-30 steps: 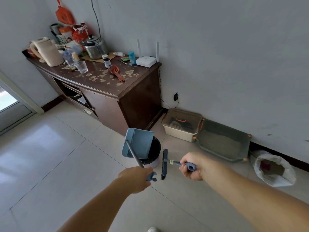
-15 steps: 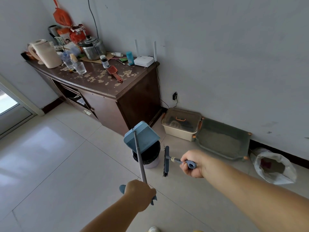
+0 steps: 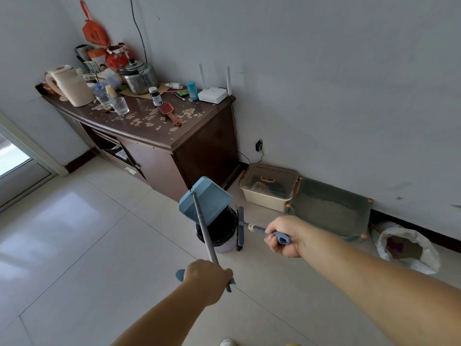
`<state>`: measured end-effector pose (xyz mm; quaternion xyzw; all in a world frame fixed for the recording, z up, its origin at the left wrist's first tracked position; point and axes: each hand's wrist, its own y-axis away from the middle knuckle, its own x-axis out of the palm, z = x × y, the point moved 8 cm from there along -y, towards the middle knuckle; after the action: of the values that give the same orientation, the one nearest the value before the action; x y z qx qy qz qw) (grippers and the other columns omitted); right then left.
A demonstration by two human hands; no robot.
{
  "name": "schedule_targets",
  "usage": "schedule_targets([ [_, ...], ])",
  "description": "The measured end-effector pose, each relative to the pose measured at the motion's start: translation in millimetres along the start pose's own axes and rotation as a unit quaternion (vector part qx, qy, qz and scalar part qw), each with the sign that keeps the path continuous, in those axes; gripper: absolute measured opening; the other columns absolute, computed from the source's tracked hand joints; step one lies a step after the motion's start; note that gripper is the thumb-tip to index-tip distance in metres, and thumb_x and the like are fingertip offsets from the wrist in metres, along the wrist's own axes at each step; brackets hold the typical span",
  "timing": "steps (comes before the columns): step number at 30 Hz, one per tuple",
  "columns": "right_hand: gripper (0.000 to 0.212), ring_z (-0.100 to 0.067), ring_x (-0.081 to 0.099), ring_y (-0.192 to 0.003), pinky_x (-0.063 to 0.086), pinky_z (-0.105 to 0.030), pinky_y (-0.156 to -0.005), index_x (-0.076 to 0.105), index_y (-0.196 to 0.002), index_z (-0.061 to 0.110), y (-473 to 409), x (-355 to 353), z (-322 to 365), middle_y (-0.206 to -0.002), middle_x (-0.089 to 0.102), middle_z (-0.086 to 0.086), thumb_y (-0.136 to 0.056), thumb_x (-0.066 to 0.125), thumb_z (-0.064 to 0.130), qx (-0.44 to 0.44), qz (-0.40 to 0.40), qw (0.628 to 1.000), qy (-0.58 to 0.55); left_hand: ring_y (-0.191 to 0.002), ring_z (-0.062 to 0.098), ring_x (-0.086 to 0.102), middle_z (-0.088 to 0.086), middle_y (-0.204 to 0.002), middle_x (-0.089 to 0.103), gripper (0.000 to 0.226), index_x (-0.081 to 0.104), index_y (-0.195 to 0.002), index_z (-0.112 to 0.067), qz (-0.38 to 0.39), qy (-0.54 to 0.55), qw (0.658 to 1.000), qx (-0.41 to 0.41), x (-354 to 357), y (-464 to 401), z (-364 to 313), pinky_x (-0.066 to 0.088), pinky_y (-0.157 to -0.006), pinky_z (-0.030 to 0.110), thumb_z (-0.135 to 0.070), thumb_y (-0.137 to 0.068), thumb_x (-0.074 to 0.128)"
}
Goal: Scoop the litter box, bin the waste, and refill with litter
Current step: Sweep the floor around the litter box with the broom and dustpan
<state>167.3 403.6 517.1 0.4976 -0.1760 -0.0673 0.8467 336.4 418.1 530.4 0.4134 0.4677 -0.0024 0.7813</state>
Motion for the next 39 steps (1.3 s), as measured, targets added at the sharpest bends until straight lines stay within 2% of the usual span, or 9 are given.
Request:
schedule_targets([
  [7, 0.008, -0.007, 0.036, -0.023, 0.037, -0.012, -0.027, 0.041, -0.095, -0.001, 22, -12, 10, -0.065, 0.036, -0.010, -0.095, 0.033, 0.001, -0.019, 0.005, 1.000, -0.011, -0.086, 0.026, 0.062, 0.008, -0.098, 0.061, 0.022, 0.038, -0.118, -0.024, -0.117, 0.183, 0.975, -0.049, -73, 6, 16, 0.055, -0.072, 0.036, -0.030, -0.097, 0.041],
  [14, 0.013, -0.008, 0.039, -0.025, 0.040, -0.014, -0.028, 0.047, -0.090, -0.004, 53, -55, 23, -0.069, 0.041, -0.013, -0.095, 0.036, 0.002, -0.036, -0.047, 0.998, 0.034, -0.089, 0.023, 0.057, 0.004, -0.101, 0.050, 0.028, 0.044, -0.119, -0.024, -0.243, 0.520, 0.816, -0.072, -134, 4, 34, 0.057, -0.082, 0.040, -0.033, -0.093, 0.049],
  [18, 0.016, -0.008, 0.039, -0.025, 0.039, -0.014, -0.027, 0.047, -0.087, -0.004, 64, -81, 23, -0.067, 0.040, -0.011, -0.096, 0.037, 0.003, -0.034, -0.076, 0.995, 0.057, -0.058, 0.018, 0.049, -0.004, -0.067, 0.048, 0.033, 0.049, -0.119, -0.008, -0.292, 0.596, 0.747, -0.050, -148, 5, 28, 0.053, -0.074, 0.052, -0.026, -0.091, 0.052],
  [22, 0.011, -0.008, 0.038, -0.024, 0.038, -0.013, -0.027, 0.045, -0.086, -0.001, 68, -104, 18, -0.066, 0.037, -0.010, -0.094, 0.038, 0.002, -0.031, -0.104, 0.991, 0.075, -0.055, 0.019, 0.048, 0.005, -0.071, 0.049, 0.032, 0.047, -0.120, -0.012, -0.218, 0.602, 0.768, -0.030, -131, -10, -5, 0.054, -0.063, 0.048, -0.025, -0.092, 0.051],
  [25, 0.008, -0.009, 0.038, -0.023, 0.037, -0.013, -0.026, 0.045, -0.088, -0.001, 69, -116, 11, -0.067, 0.038, -0.011, -0.093, 0.040, 0.002, -0.018, -0.119, 0.989, 0.086, -0.069, 0.024, 0.049, 0.011, -0.085, 0.050, 0.033, 0.045, -0.122, -0.017, -0.148, 0.600, 0.785, -0.034, -104, -29, -26, 0.043, -0.040, 0.028, -0.025, -0.091, 0.051],
  [27, 0.009, -0.009, 0.039, -0.024, 0.037, -0.013, -0.027, 0.046, -0.088, -0.001, 68, -120, 6, -0.067, 0.039, -0.011, -0.093, 0.040, 0.002, -0.009, -0.123, 0.989, 0.087, -0.060, 0.022, 0.049, 0.010, -0.078, 0.051, 0.033, 0.046, -0.122, -0.013, -0.123, 0.598, 0.792, -0.015, -91, -33, -38, 0.036, -0.035, 0.022, -0.024, -0.091, 0.051],
  [33, 0.011, -0.010, 0.037, -0.046, 0.038, -0.014, -0.030, 0.045, -0.084, -0.001, 69, -101, -8, -0.064, 0.039, -0.008, -0.092, 0.039, 0.002, 0.022, -0.122, 0.983, 0.138, -0.045, 0.014, 0.046, -0.001, -0.061, 0.048, 0.033, 0.048, -0.122, -0.005, -0.067, 0.581, 0.811, 0.023, -60, -40, -59, 0.037, -0.038, 0.021, -0.021, -0.093, 0.050],
  [36, 0.013, -0.010, 0.035, -0.048, 0.037, -0.012, -0.031, 0.045, -0.082, 0.001, 70, -81, -14, -0.064, 0.039, -0.007, -0.093, 0.039, 0.003, 0.037, -0.114, 0.977, 0.176, -0.044, 0.015, 0.040, 0.002, -0.062, 0.045, 0.024, 0.049, -0.115, -0.017, -0.016, 0.578, 0.816, 0.026, -42, -44, -66, 0.033, -0.040, 0.023, -0.018, -0.092, 0.048],
  [39, 0.016, -0.010, 0.035, -0.051, 0.035, -0.011, -0.031, 0.045, -0.077, 0.003, 64, -57, -25, -0.066, 0.040, -0.006, -0.092, 0.040, 0.004, 0.059, -0.089, 0.971, 0.212, -0.050, 0.014, 0.040, 0.002, -0.069, 0.044, 0.039, 0.042, -0.129, -0.027, 0.007, 0.537, 0.843, 0.038, -28, -44, -68, 0.037, -0.043, 0.023, -0.020, -0.091, 0.047],
])
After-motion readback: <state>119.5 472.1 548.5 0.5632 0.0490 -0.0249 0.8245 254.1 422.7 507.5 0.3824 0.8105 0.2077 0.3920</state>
